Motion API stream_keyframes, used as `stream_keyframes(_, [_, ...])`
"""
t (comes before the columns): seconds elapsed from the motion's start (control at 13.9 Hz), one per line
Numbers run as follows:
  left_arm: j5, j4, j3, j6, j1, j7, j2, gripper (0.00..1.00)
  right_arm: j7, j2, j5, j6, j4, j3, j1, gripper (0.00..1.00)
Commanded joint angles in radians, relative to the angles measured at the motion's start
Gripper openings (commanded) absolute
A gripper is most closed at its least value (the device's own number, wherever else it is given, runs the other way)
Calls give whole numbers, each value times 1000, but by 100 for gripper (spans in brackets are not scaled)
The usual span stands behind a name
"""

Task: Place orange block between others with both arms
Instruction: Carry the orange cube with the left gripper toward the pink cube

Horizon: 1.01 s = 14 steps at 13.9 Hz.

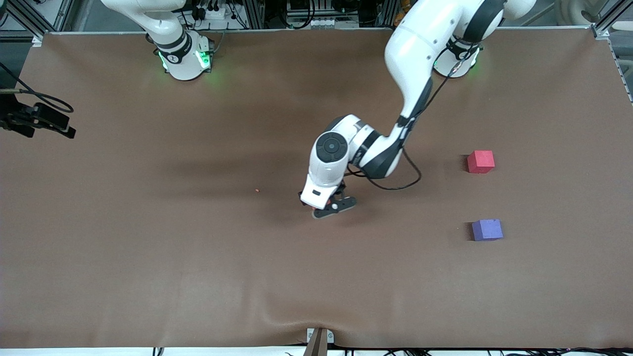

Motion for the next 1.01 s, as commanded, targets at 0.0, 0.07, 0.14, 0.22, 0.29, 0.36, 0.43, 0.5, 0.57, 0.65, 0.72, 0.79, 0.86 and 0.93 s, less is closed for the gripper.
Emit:
stream_keyframes(0.0, [12,-69,-5,-142,103,135,-175,0,-26,-12,-17,-11,0,10,-20,100])
stream_keyframes(0.07, [12,-89,-7,-165,138,185,-218,0,-26,-12,-17,-13,3,10,-20,100])
stream_keyframes(0.14, [12,-115,-5,-182,173,234,-258,0,-26,-12,-17,-13,3,10,-20,100])
stream_keyframes(0.22, [12,-147,-5,-188,207,293,-292,0,-26,-12,-17,-13,3,10,-20,100])
stream_keyframes(0.29, [12,-190,-5,-190,247,356,-329,0,-26,-12,-17,-13,3,10,-21,100])
stream_keyframes(0.36, [12,-236,-5,-188,287,421,-359,0,-26,-12,-17,-13,3,9,-21,100])
stream_keyframes(0.43, [12,-280,-5,-188,324,488,-388,0,-26,-10,-17,-13,1,7,-23,100])
stream_keyframes(0.5, [14,-323,-5,-188,368,553,-413,0,-26,-9,-17,-13,1,6,-21,100])
stream_keyframes(0.57, [14,-357,-5,-188,417,619,-433,0,-24,-7,-15,-13,1,6,-18,100])
stream_keyframes(0.65, [14,-386,-7,-188,466,689,-448,0,-24,-3,-14,-13,0,7,-17,100])
stream_keyframes(0.72, [14,-414,-7,-184,506,749,-455,0,-24,0,-12,-11,-2,7,-12,100])
stream_keyframes(0.79, [14,-443,-7,-176,540,795,-459,0,-24,2,-9,-10,-3,9,-9,100])
stream_keyframes(0.86, [18,-478,-5,-165,572,837,-459,0,-24,3,-7,-10,-6,10,-9,100])
stream_keyframes(0.93, [38,-518,-7,-133,614,889,-459,0,-24,3,-7,-10,-8,10,-1,100])
